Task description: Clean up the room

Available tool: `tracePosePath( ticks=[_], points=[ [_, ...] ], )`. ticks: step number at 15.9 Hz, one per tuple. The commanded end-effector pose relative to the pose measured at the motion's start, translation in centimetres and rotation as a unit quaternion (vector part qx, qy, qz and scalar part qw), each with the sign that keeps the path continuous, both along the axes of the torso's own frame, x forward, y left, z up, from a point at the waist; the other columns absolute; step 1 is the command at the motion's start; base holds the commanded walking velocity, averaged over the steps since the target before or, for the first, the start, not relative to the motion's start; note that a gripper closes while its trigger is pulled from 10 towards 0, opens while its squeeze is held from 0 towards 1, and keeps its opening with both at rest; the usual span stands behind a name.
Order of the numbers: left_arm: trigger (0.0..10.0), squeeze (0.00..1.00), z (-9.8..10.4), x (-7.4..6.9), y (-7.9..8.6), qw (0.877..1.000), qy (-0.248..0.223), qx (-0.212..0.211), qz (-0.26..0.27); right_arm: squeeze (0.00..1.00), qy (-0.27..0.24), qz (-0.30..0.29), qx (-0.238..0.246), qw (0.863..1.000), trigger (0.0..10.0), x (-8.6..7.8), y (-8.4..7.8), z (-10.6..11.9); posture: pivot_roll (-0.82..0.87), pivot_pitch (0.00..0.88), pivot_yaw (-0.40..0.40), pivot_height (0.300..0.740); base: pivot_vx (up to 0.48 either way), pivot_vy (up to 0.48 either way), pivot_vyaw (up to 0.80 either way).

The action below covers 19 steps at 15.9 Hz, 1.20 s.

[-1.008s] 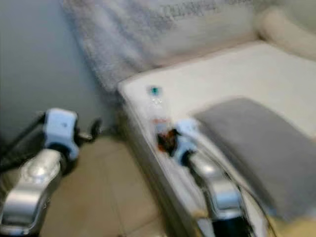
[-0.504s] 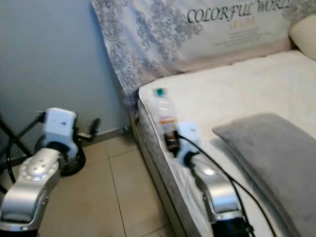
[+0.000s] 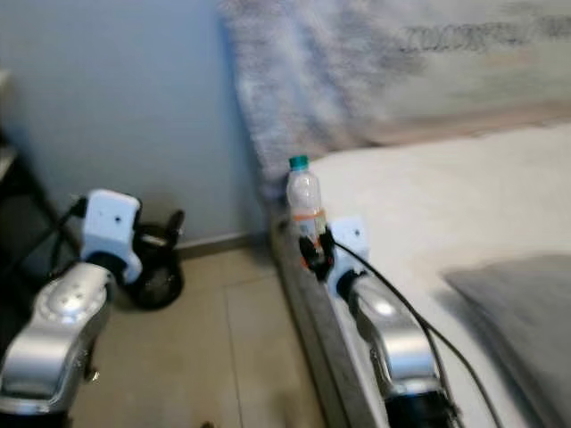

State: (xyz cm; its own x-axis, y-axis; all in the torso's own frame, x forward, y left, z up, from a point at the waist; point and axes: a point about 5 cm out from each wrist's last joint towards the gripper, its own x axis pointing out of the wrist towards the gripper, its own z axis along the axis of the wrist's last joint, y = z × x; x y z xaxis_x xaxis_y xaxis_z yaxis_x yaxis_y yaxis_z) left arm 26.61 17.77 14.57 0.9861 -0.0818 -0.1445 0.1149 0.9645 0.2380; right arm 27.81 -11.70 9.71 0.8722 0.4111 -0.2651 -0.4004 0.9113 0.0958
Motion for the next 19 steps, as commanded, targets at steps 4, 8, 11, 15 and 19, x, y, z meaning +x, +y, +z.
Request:
tracePosePath(
  ticks=[4,8,11,15,19],
  points=[
    [10.0,0.0,0.22,0.34,-0.4,1.0,-0.003,-0.001,-0.009,0.0,0.004,-0.003,-0.01,1.0,10.0,-0.36,-0.34,-0.36,0.06,0.0,0.055,0.74,0.322,0.0,0.0],
    [10.0,0.0,0.2,0.3,-0.58,1.0,-0.004,-0.001,-0.011,0.0,0.005,0.004,-0.009,1.0,10.0,-0.47,-0.05,-0.36,0.07,0.0,0.054,0.74,0.322,0.0,0.0],
    [10.0,0.0,0.2,0.25,-0.65,1.0,-0.005,0.0,-0.012,0.0,-0.002,0.017,-0.02,1.0,10.0,-0.35,0.47,-0.38,0.07,0.0,0.059,0.74,0.321,0.0,0.41],
    [10.0,0.0,0.07,0.16,-0.49,1.0,-0.002,0.001,-0.013,0.0,-0.005,0.015,-0.021,1.0,10.0,-0.48,0.4,-0.42,0.06,0.0,0.062,0.74,0.322,0.0,0.52],
    [10.0,0.0,-0.12,0.06,-0.71,1.0,-0.001,-0.001,-0.015,0.0,-0.002,0.005,-0.018,1.0,10.0,-0.69,-0.03,-0.49,0.06,0.0,0.061,0.74,0.322,0.0,0.0]
  ],
)
